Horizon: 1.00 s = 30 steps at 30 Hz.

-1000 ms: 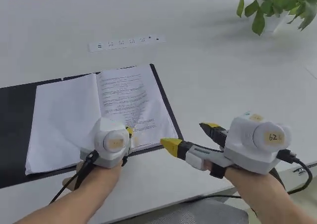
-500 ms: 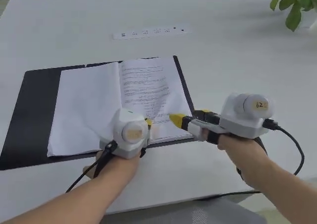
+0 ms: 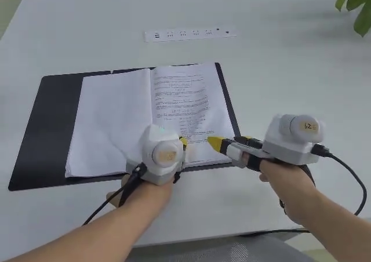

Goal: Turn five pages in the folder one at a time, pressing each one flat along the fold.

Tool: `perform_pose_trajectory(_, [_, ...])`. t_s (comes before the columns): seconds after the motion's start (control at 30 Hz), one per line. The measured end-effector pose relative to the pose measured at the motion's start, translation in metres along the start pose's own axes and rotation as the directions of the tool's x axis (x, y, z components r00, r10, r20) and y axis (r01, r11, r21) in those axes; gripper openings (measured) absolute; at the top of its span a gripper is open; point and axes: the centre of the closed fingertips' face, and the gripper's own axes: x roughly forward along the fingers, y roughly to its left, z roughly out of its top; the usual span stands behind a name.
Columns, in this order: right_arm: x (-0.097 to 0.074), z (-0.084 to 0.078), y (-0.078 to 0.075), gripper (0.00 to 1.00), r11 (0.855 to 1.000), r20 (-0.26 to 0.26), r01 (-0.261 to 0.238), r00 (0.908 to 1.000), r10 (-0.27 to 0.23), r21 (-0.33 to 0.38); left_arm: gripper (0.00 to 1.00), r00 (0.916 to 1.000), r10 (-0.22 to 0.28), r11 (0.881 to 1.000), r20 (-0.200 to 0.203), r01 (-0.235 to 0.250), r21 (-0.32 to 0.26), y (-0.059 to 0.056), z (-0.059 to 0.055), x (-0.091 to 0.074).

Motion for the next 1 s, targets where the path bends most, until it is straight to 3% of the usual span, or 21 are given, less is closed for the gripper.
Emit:
perform_pose_trajectory(0.17, [0.0,0.0,-0.001,0.44,1.0,-0.009,0.011,0.9999,-0.011,-0.016,0.0,1.0,-0.002,1.0,-0.002,0.002,-0.002,0.0,0.0,0.0])
perform_pose_trajectory(0.37, [-0.001,-0.004,-0.004,0.33,0.997,-0.03,0.029,0.999,-0.031,-0.075,0.0,1.0,-0.003,1.0,-0.003,0.003,-0.007,0.0,0.0,0.0])
perform_pose_trajectory(0.47, [-0.004,-0.004,-0.009,0.24,0.998,-0.023,0.047,0.9986,-0.048,-0.042,0.0,1.0,-0.004,1.0,-0.004,0.004,-0.008,0.0,0.0,0.0])
perform_pose_trajectory(0.53, [-0.005,-0.002,-0.01,0.18,0.998,0.0,0.042,0.9991,-0.042,0.056,0.0,1.0,-0.005,1.0,-0.005,0.005,-0.008,0.0,0.0,0.0])
perform_pose_trajectory(0.57, [-0.006,-0.001,-0.011,0.18,0.99,0.018,0.027,0.9994,-0.03,0.135,0.0,1.0,-0.005,1.0,-0.004,0.005,-0.007,0.0,0.0,0.0])
perform_pose_trajectory(0.6, [-0.007,0.0,-0.013,0.17,0.982,0.031,0.024,0.9991,-0.03,0.188,0.0,1.0,-0.004,1.0,-0.004,0.004,-0.007,0.0,0.0,0.0])
perform_pose_trajectory(0.63, [-0.008,0.001,-0.014,0.14,0.964,0.046,0.01,0.9987,-0.023,0.266,0.0,1.0,-0.003,1.0,-0.006,0.003,-0.012,0.0,0.0,0.0])
perform_pose_trajectory(0.67, [-0.008,-0.001,-0.016,0.12,0.934,0.046,-0.005,0.9989,-0.012,0.357,0.0,1.0,-0.003,1.0,-0.006,0.003,-0.011,0.0,0.0,0.0])
perform_pose_trajectory(0.73, [-0.01,-0.001,-0.022,0.1,0.907,0.074,-0.016,0.9971,-0.017,0.421,0.0,1.0,-0.004,1.0,-0.009,0.004,-0.007,0.0,0.0,0.0])
perform_pose_trajectory(0.77, [-0.012,-0.002,-0.021,0.08,0.871,0.078,-0.04,0.9969,0.001,0.49,0.0,0.9999,-0.005,1.0,-0.01,0.005,-0.007,0.0,0.0,0.0])
perform_pose_trajectory(0.8, [-0.012,-0.002,-0.02,0.06,0.861,0.083,-0.051,0.9965,0.01,0.506,0.0,0.9999,-0.005,1.0,-0.01,0.005,-0.006,0.0,0.0,0.0])
perform_pose_trajectory(0.9, [-0.017,0.001,-0.021,0.02,0.806,0.127,-0.094,0.9917,0.023,0.584,0.0,0.9999,-0.003,1.0,-0.012,0.003,-0.005,0.0,0.0,0.0])
perform_pose_trajectory(0.97, [-0.021,0.003,-0.024,0.0,0.758,0.156,-0.117,0.9875,0.02,0.641,0.0,0.9999,-0.002,1.0,-0.014,0.002,-0.005,0.0,0.0,0.0])
perform_pose_trajectory(1.0, [-0.021,0.003,-0.024,0.0,0.754,0.158,-0.121,0.9871,0.023,0.645,0.0,0.9999,-0.001,1.0,-0.017,0.001,-0.008,0.0,0.0,0.0])
